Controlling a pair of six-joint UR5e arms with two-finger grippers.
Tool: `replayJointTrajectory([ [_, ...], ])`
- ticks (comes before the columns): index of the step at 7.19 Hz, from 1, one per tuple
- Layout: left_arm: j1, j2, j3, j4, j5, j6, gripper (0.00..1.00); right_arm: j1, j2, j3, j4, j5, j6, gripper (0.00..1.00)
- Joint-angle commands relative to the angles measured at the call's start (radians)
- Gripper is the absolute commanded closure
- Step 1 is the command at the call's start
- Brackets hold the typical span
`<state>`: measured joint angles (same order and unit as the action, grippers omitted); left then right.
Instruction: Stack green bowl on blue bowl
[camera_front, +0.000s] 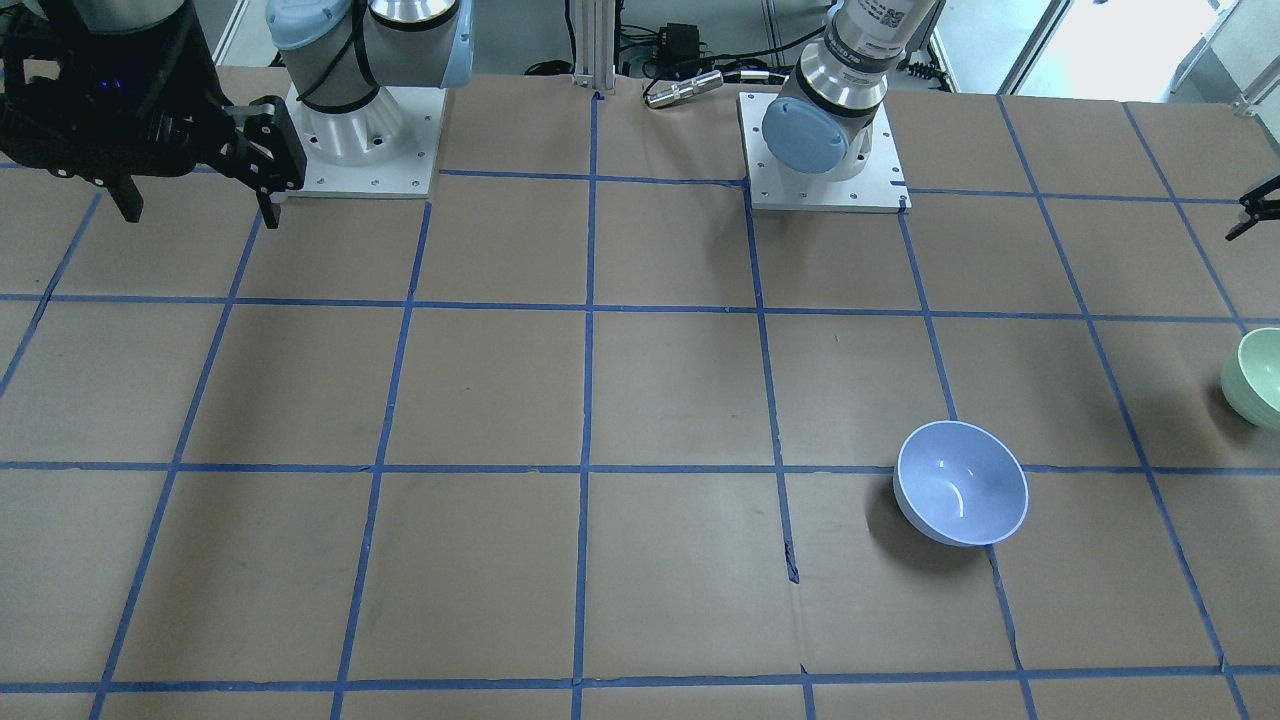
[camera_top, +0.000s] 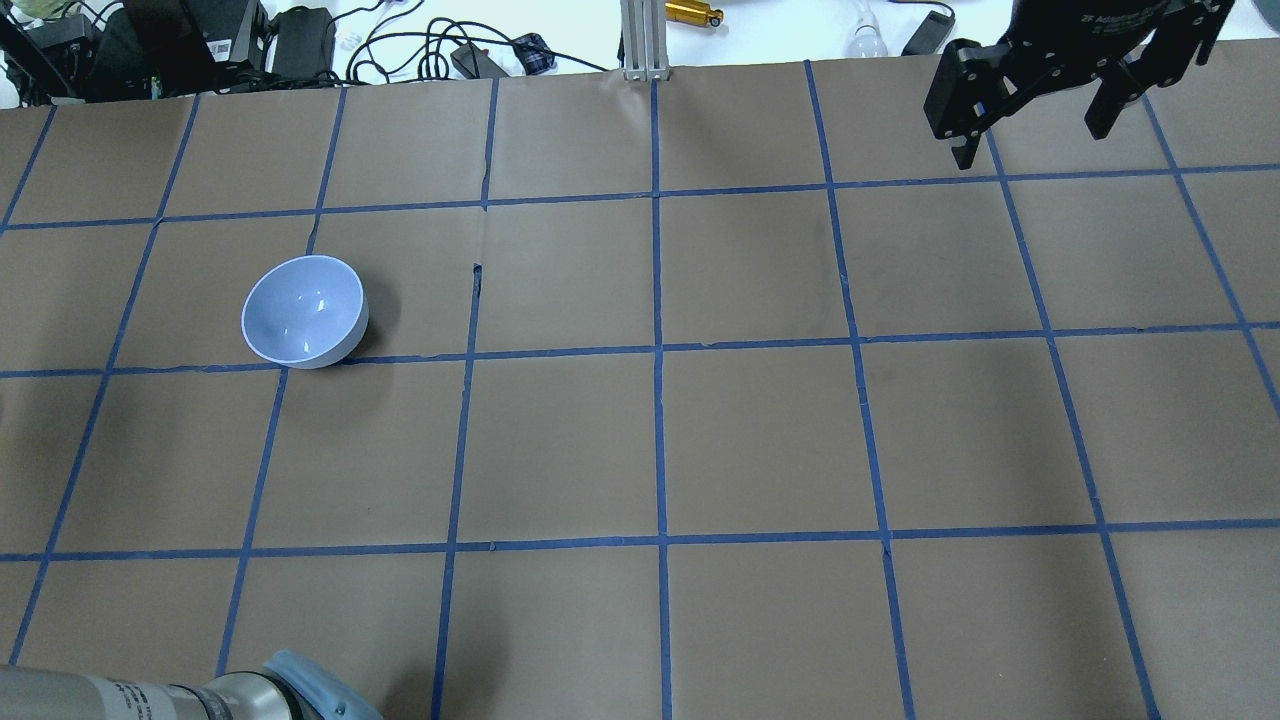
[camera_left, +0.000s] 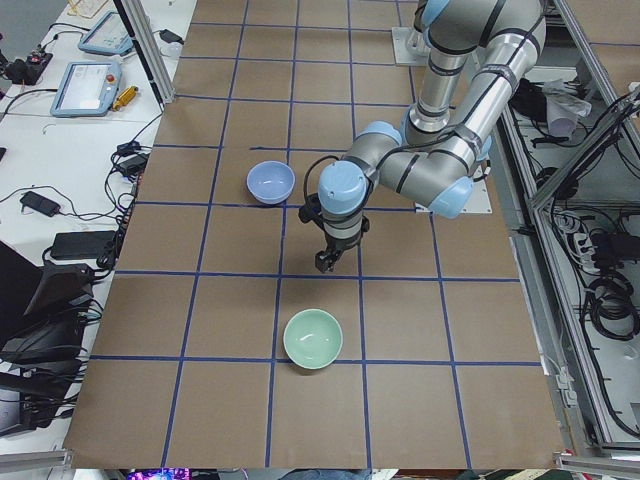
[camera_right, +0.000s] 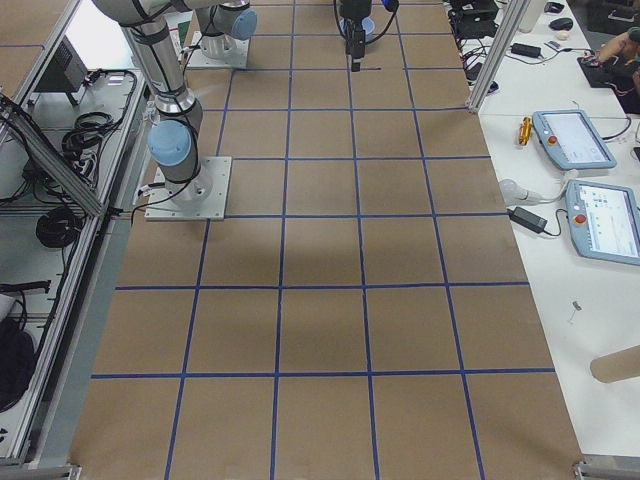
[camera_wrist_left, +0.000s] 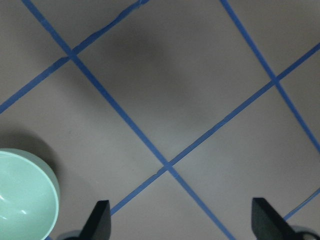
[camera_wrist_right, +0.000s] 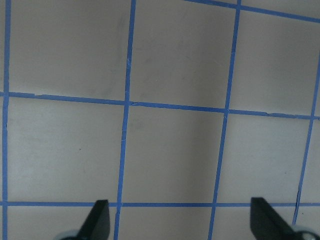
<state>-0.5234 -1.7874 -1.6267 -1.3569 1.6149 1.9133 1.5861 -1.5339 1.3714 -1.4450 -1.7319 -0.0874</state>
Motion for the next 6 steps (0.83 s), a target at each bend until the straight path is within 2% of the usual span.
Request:
replayJointTrajectory([
  [1, 0.087, -0.116, 0.007, 0.158, -0.012, 0.255, 0.0, 0.0, 0.0, 0.0, 0.0, 0.0, 0.0, 0.0],
  [4, 0.088, -0.248, 0.031, 0.28, -0.042, 0.488, 0.0, 0.0, 0.0, 0.0, 0.0, 0.0, 0.0, 0.0],
  [6, 0.089, -0.302, 0.054, 0.288, -0.047, 0.582, 0.0, 0.0, 0.0, 0.0, 0.0, 0.0, 0.0, 0.0],
])
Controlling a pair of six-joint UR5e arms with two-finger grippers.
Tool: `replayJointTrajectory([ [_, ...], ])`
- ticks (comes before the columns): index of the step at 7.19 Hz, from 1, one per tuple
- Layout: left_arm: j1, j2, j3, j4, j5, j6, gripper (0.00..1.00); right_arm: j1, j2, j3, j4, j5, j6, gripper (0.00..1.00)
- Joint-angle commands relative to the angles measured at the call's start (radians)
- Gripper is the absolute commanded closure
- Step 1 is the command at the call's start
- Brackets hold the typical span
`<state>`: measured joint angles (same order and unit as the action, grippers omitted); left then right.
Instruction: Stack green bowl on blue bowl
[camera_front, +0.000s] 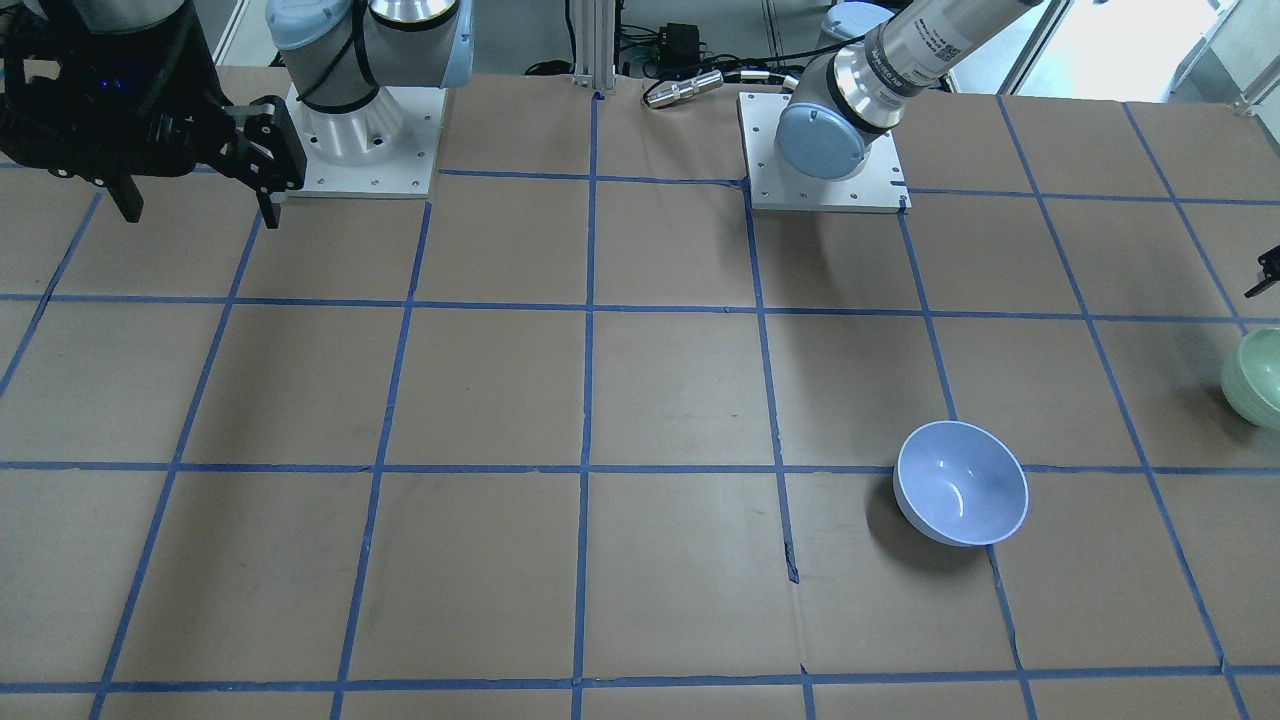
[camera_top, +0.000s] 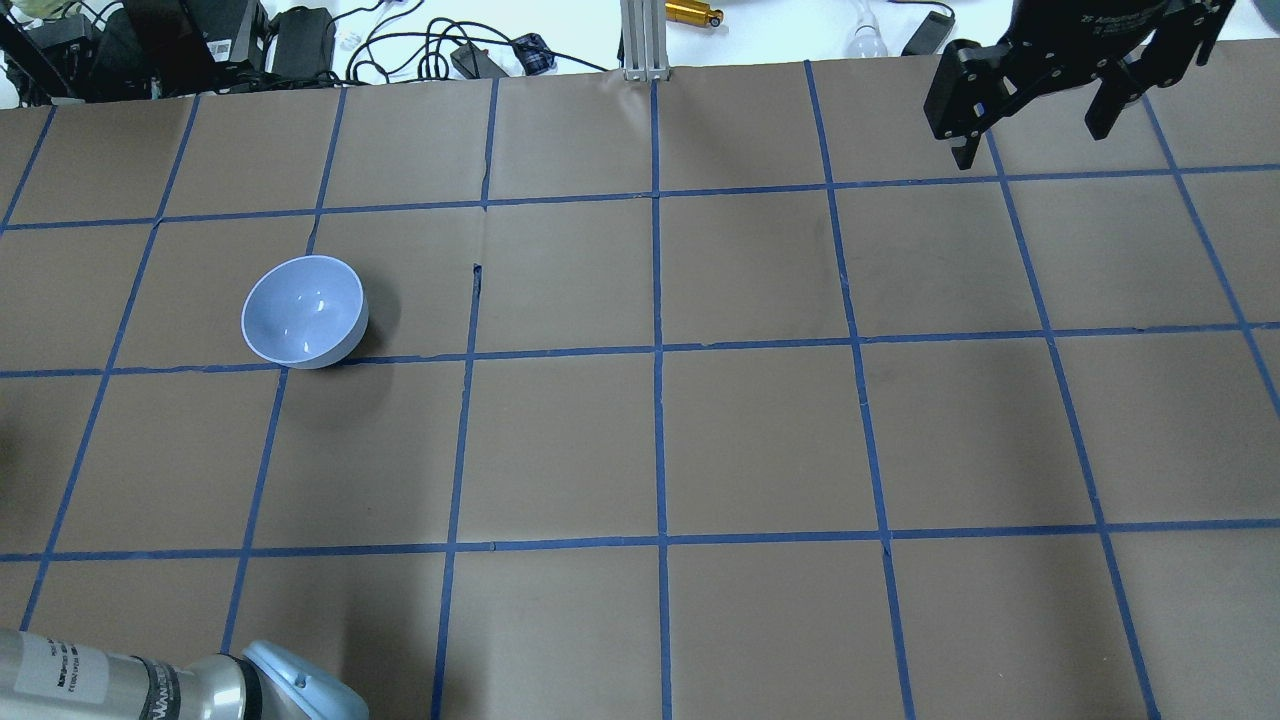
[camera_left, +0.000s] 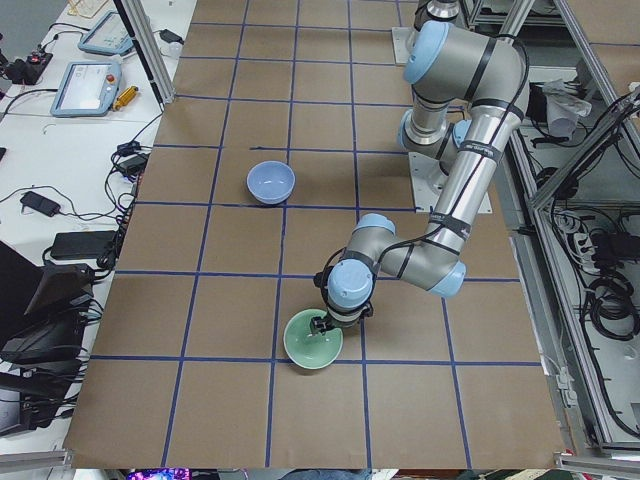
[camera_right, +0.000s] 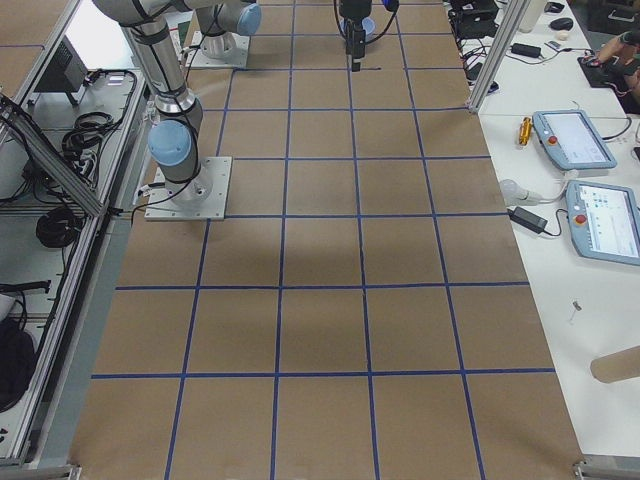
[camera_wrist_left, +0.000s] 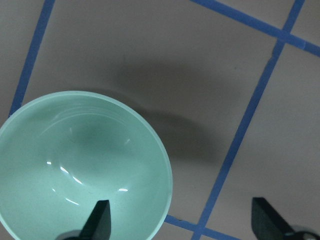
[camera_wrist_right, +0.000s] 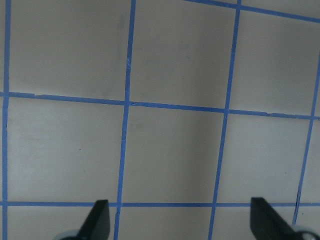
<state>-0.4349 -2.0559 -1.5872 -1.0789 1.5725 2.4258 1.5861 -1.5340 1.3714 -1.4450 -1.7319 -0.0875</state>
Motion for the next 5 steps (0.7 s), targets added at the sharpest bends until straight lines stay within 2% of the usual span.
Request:
replayJointTrajectory([
  [1, 0.001, -0.05, 0.018, 0.01, -0.005, 0.157, 0.0, 0.0, 0.0, 0.0, 0.0, 0.0, 0.0, 0.0],
  [5, 0.001, -0.064, 0.016, 0.01, 0.014, 0.229, 0.0, 0.0, 0.0, 0.0, 0.0, 0.0, 0.0, 0.0],
])
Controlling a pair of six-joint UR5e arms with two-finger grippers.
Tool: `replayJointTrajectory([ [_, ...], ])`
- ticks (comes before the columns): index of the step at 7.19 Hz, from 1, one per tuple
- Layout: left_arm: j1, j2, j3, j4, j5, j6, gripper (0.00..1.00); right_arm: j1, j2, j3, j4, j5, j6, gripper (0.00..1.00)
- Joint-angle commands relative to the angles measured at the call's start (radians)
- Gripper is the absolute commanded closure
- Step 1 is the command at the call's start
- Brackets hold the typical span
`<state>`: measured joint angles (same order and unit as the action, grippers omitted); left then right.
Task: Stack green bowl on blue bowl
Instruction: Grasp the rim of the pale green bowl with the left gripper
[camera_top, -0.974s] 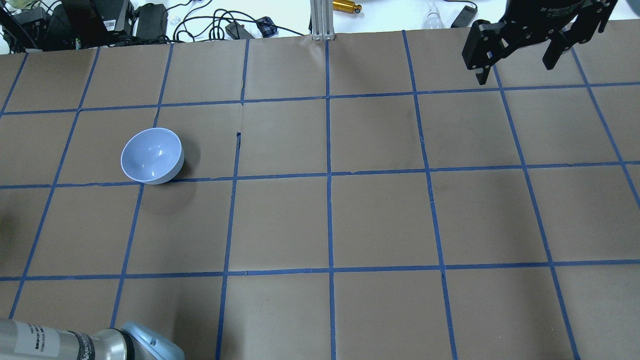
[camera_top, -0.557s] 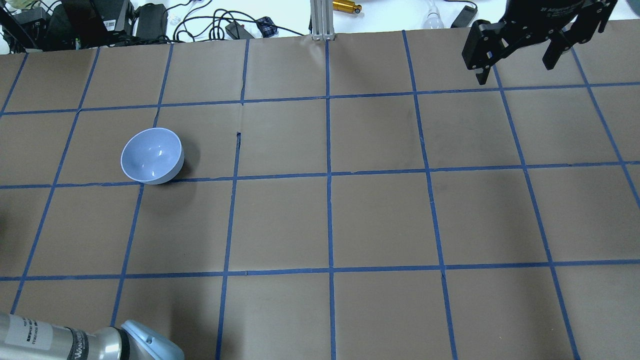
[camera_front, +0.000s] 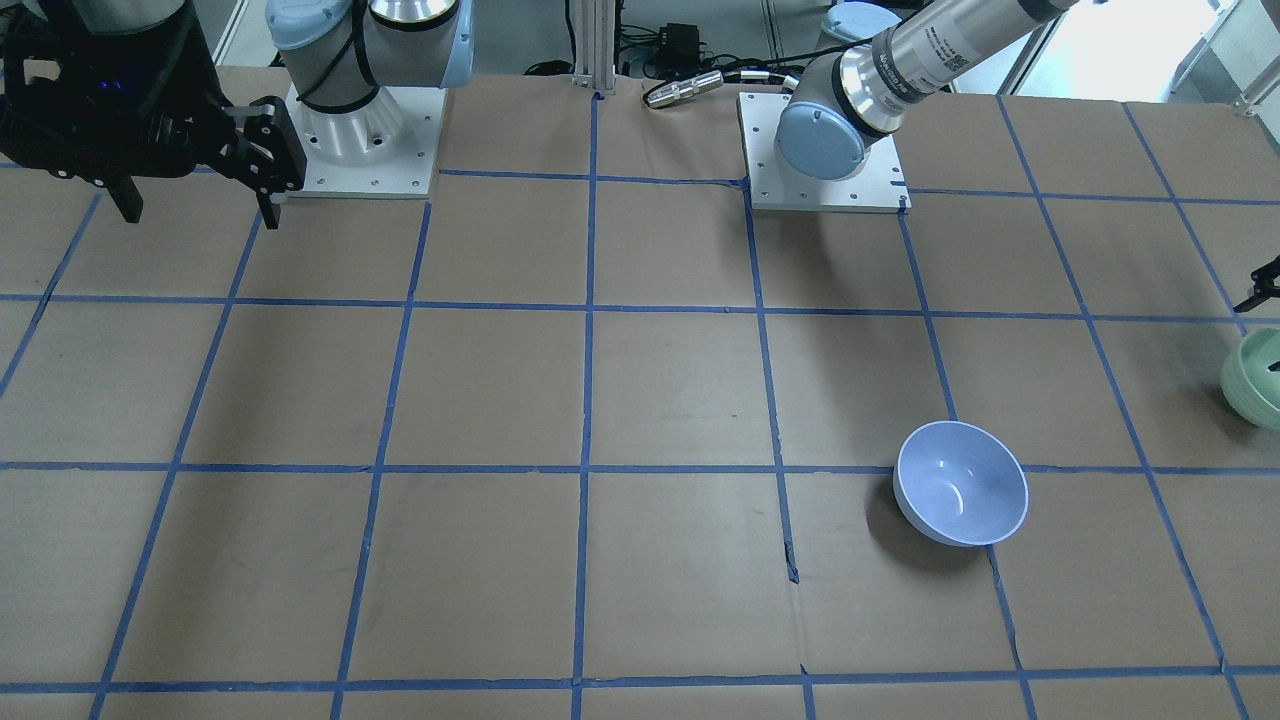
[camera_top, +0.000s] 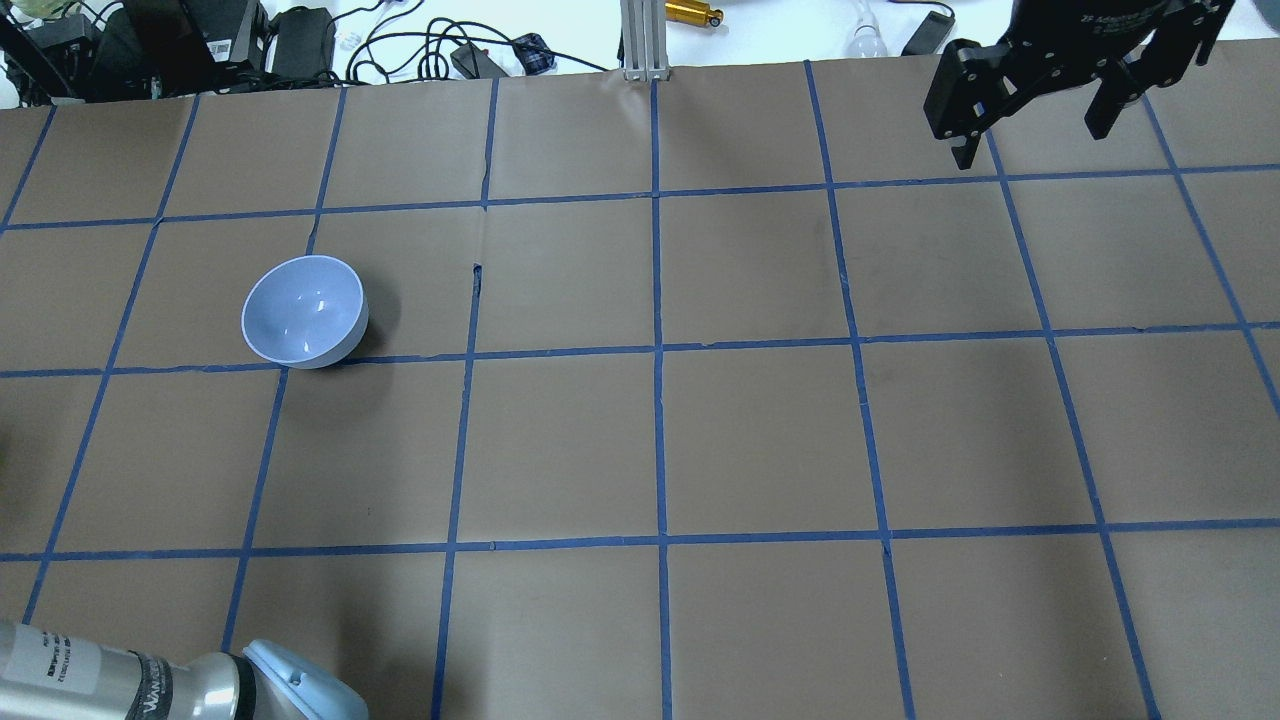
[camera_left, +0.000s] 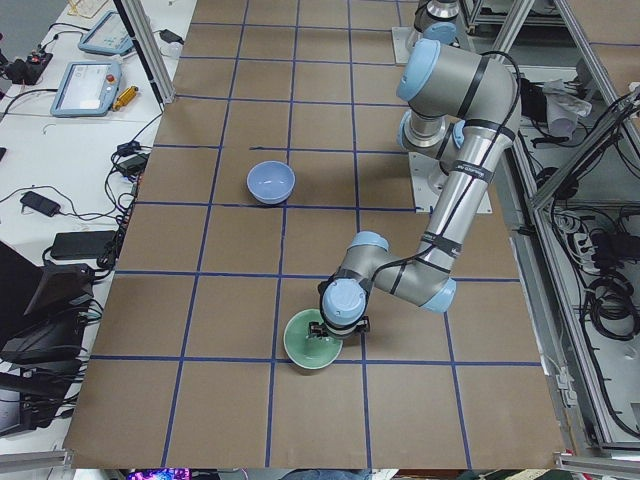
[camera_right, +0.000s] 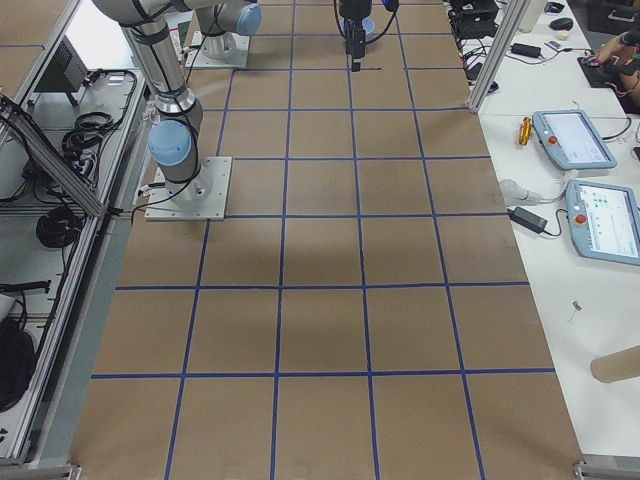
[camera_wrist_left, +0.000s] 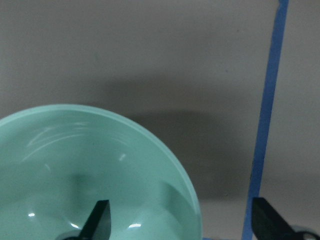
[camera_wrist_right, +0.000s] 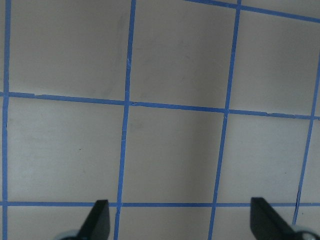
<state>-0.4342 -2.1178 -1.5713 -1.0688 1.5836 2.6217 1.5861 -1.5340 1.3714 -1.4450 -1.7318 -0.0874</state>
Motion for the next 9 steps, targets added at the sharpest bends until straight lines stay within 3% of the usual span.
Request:
replayJointTrajectory([
  [1, 0.0, -0.002, -0.001, 0.003, 0.001, 0.029, 0.05, 0.0, 0.0, 0.0, 0.0, 0.0, 0.0, 0.0],
  [3, 0.0, -0.005, -0.013, 0.061, -0.001, 0.031, 0.14, 0.0, 0.0, 0.0, 0.0, 0.0, 0.0, 0.0],
  [7, -0.003, -0.007, -0.015, 0.064, -0.001, 0.023, 0.16, 0.0, 0.0, 0.0, 0.0, 0.0, 0.0, 0.0],
  [9, -0.003, -0.007, -0.016, 0.066, -0.005, 0.018, 0.27, 0.0, 0.0, 0.0, 0.0, 0.0, 0.0, 0.0],
])
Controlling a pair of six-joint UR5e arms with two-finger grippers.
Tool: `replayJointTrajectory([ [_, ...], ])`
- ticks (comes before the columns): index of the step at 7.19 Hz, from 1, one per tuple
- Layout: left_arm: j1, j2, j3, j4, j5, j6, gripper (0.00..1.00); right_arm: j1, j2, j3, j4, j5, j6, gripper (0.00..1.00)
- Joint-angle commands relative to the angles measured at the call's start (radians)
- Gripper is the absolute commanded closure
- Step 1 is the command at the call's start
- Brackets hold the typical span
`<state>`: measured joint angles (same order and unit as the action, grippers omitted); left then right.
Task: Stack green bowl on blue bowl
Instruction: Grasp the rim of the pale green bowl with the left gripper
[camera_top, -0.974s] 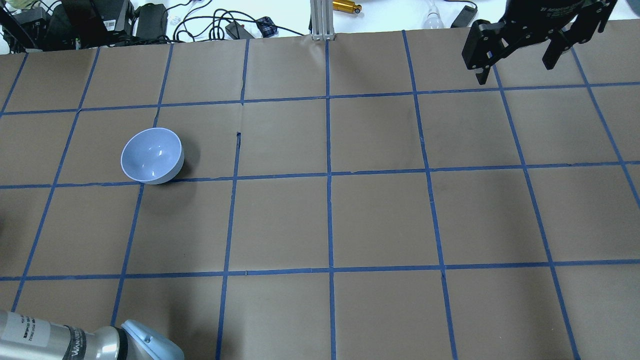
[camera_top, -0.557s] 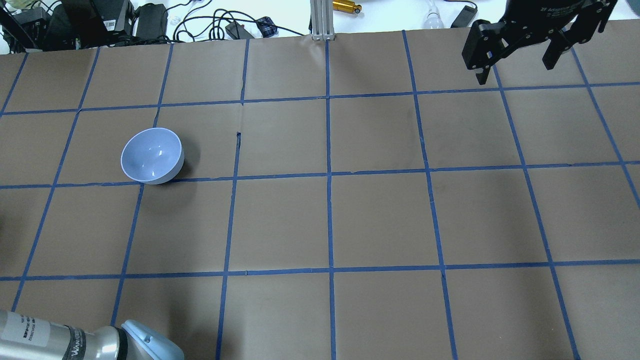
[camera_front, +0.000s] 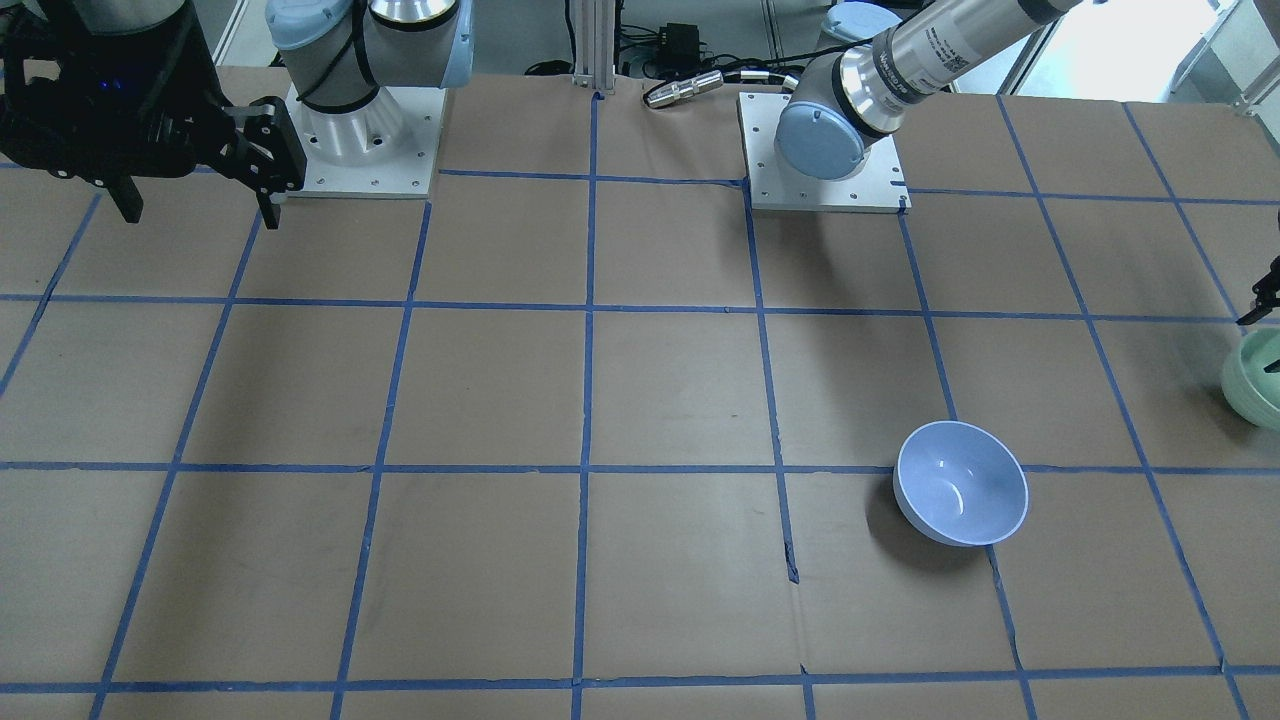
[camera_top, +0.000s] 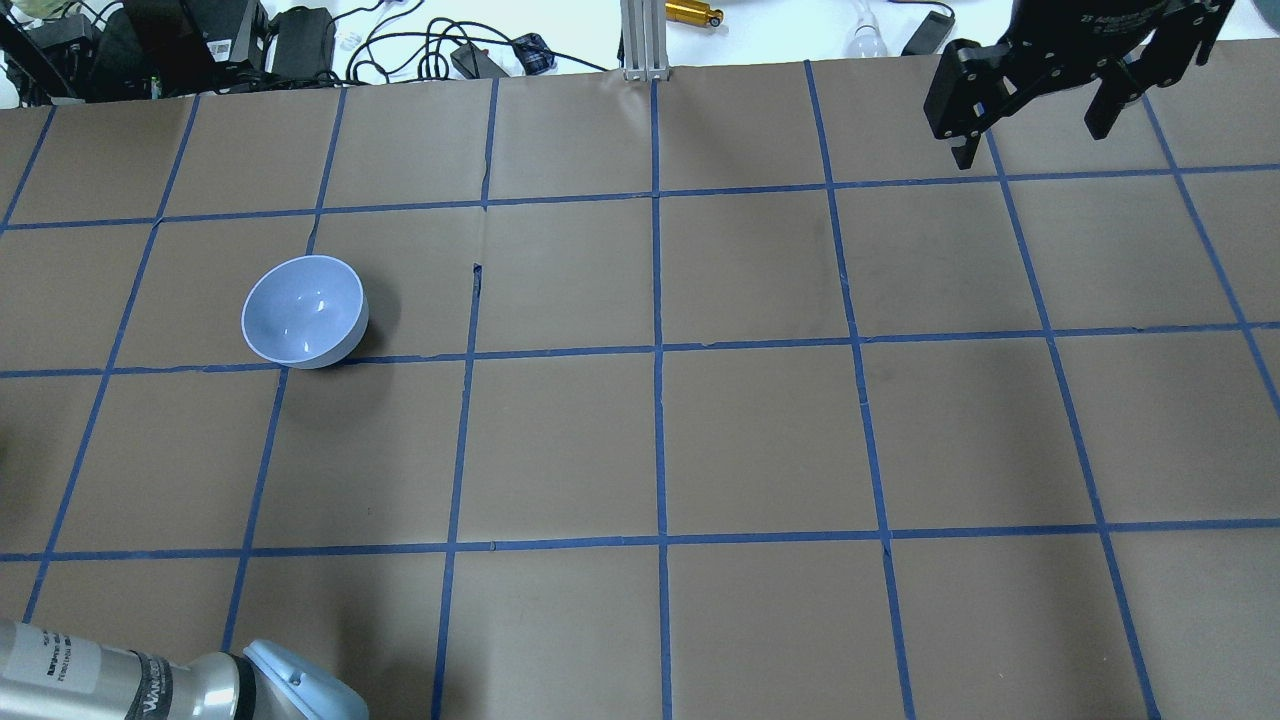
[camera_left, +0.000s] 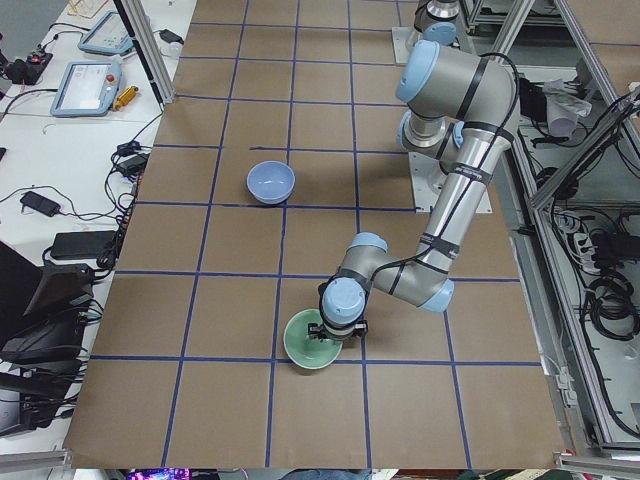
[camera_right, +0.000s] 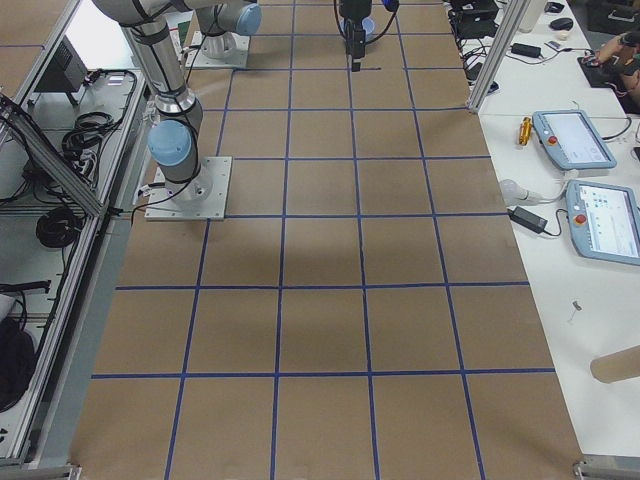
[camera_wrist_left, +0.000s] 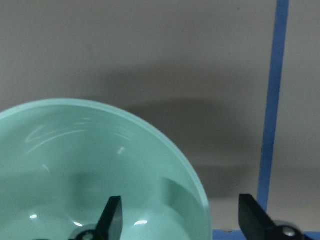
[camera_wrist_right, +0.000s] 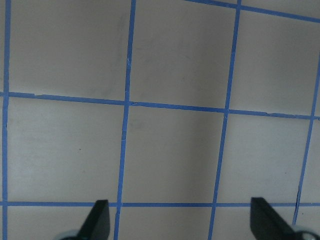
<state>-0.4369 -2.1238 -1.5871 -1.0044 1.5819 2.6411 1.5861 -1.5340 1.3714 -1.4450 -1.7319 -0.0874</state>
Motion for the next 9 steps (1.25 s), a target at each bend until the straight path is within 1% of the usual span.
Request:
replayJointTrajectory([
  [1, -0.002, 0.002, -0.001, 0.003, -0.008, 0.007, 0.33, 0.0, 0.0, 0.0, 0.0, 0.0, 0.0, 0.0],
  [2, -0.002, 0.004, -0.001, 0.003, -0.008, 0.008, 0.39, 0.0, 0.0, 0.0, 0.0, 0.0, 0.0, 0.0],
  [3, -0.003, 0.011, -0.004, 0.003, -0.008, -0.001, 0.56, 0.0, 0.0, 0.0, 0.0, 0.0, 0.0, 0.0],
  [5, -0.003, 0.021, -0.023, 0.006, -0.003, -0.001, 0.83, 0.0, 0.0, 0.0, 0.0, 0.0, 0.0, 0.0],
  [6, -0.003, 0.021, -0.024, 0.01, -0.003, -0.001, 0.87, 0.0, 0.0, 0.0, 0.0, 0.0, 0.0, 0.0],
  [8, -0.003, 0.022, -0.022, 0.01, -0.005, -0.003, 1.0, 0.0, 0.0, 0.0, 0.0, 0.0, 0.0, 0.0],
  [9, -0.003, 0.022, -0.022, 0.01, -0.005, -0.003, 1.0, 0.0, 0.0, 0.0, 0.0, 0.0, 0.0, 0.0],
])
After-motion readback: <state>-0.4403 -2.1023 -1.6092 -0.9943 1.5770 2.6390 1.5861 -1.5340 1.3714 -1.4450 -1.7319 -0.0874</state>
